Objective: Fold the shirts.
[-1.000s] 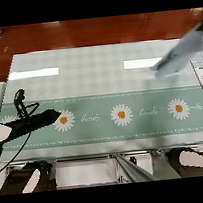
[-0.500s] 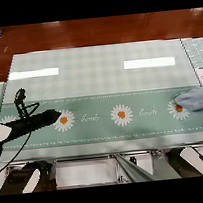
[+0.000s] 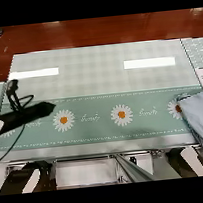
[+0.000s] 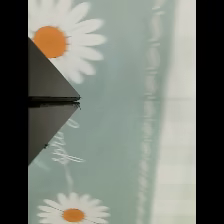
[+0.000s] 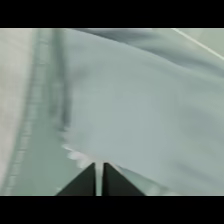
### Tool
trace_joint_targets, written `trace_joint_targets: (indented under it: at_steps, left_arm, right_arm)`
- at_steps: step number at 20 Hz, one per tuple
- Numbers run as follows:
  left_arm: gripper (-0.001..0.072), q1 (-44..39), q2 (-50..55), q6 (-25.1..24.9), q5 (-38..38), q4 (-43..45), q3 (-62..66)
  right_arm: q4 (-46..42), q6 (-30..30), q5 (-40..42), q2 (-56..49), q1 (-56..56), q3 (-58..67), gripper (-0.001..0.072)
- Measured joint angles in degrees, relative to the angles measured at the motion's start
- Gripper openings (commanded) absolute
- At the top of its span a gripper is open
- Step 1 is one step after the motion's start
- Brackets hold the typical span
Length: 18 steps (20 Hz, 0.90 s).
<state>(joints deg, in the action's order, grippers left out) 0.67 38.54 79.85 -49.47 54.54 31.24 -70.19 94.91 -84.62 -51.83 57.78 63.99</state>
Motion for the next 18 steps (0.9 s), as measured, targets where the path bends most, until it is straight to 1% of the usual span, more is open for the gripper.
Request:
trace_joint_targets:
  at_steps: [2, 3, 4, 5, 6, 8, 9, 11, 13, 14, 16, 18]
  left_arm:
    - [0.0022, 0.7, 3.6, -0.4, -0.2, 0.8, 8.7]
    - [0.0022, 0.7, 6.1, -0.4, -1.1, 1.1, 14.0]
    - [0.0022, 0.4, 8.5, -0.5, -2.2, 1.2, 18.7]
    - [0.0022, -0.2, 11.2, -0.5, -3.5, 1.5, 23.6]
    - [0.0021, -1.1, 13.5, -0.6, -5.3, 1.6, 27.3]
    - [0.0021, -3.6, 17.3, -0.5, -8.0, 2.9, 31.8]
    - [0.0021, -5.1, 18.8, 0.5, -8.5, 4.6, 32.5]
    - [0.0023, -7.6, 21.0, 4.3, -8.9, 10.9, 31.1]
    - [0.0024, -8.7, 23.0, 7.2, -8.8, 17.0, 28.6]
    - [0.0023, -8.8, 23.7, 7.9, -8.7, 18.7, 27.9]
    - [0.0023, -8.9, 24.8, 8.3, -8.8, 21.3, 27.2]
    - [0.0024, -8.9, 25.4, 7.4, -8.5, 22.9, 27.0]
  right_arm:
    - [12.3, -5.0, 5.0, -3.0, -6.4, 5.2, 0.0024]
    - [17.0, -7.5, 6.9, -4.5, -11.3, 7.4, 0.0024]
    - [19.5, -9.7, 8.4, -5.8, -16.7, 9.0, 0.0024]
    - [20.2, -11.6, 9.5, -7.1, -23.1, 10.3, 0.0024]
    - [19.0, -12.9, 10.5, -8.3, -29.3, 11.1, 0.0024]
    - [11.8, -14.1, 12.2, -11.0, -42.9, 11.3, 0.0024]
    - [6.8, -13.8, 13.3, -12.4, -49.2, 10.6, 0.0024]
    - [-3.0, -10.4, 15.9, -15.6, -58.4, 8.0, 0.0024]
    - [-10.2, -5.7, 18.1, -19.1, -63.1, 4.9, 0.0024]
    - [-12.7, -3.7, 18.5, -20.8, -64.3, 3.8, 0.0024]
    - [-16.0, -0.7, 19.3, -23.4, -65.7, 2.5, 0.0024]
    - [-17.9, 0.8, 19.7, -24.6, -66.4, 1.8, 0.0025]
